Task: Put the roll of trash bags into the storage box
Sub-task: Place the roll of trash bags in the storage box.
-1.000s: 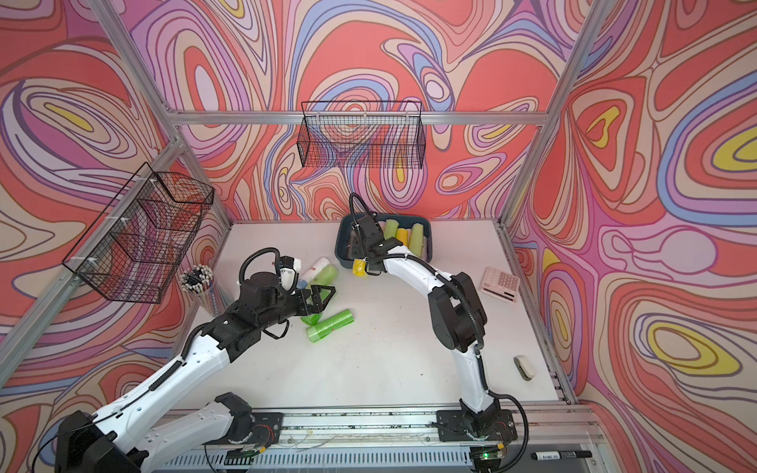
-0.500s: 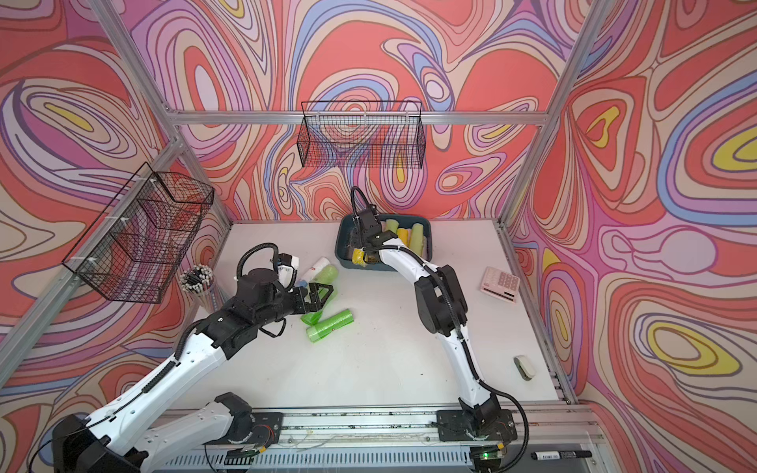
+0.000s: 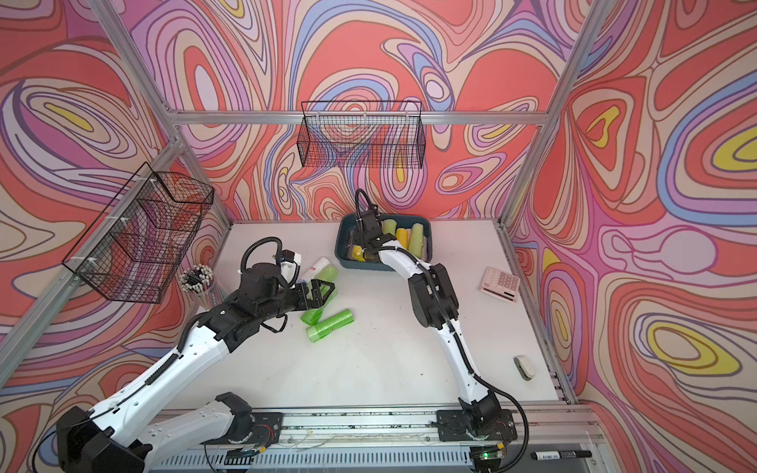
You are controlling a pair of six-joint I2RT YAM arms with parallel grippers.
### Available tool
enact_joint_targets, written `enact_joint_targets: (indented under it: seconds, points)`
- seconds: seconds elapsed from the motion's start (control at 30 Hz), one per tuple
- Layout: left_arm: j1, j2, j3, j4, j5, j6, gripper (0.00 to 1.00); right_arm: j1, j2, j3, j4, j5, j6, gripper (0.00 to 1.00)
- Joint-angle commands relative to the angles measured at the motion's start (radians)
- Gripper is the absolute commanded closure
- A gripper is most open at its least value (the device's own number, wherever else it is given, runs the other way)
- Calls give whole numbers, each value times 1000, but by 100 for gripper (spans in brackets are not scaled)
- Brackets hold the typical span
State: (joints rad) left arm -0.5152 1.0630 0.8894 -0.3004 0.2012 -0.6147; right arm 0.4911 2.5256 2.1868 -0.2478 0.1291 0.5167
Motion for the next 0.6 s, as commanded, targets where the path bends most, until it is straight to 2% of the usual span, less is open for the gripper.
enact_joint_targets:
  seconds: [0.0, 0.47, 0.5, 0.57]
  points:
    - [7, 21, 34, -16, 8, -9, 0, -14, 34, 31, 30, -3, -8, 75]
    - [7, 70, 58, -8, 21, -15, 0, -46, 100, 103, 46, -24, 29, 72]
    - [6, 71, 57, -8, 21, -16, 0, -49, 109, 111, 42, -24, 34, 70]
    - [7, 74, 58, -7, 21, -16, 0, -51, 117, 119, 36, -29, 45, 58]
